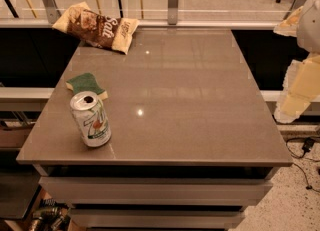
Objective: Move 7up can near brown chip bag
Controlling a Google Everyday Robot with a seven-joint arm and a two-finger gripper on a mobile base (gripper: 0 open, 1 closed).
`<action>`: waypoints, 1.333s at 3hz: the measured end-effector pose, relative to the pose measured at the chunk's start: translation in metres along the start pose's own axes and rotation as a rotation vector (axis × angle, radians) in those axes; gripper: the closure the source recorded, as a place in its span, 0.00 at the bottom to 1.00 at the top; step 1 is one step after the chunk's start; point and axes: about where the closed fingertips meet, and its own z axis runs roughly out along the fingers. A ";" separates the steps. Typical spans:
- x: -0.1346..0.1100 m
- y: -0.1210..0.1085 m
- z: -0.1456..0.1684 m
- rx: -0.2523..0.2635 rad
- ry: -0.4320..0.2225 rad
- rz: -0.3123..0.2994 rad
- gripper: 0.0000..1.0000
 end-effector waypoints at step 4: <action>-0.008 0.000 0.003 0.133 -0.141 0.179 0.00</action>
Offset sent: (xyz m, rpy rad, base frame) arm -0.0007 -0.0016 -0.0004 0.0405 -0.0338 -0.0379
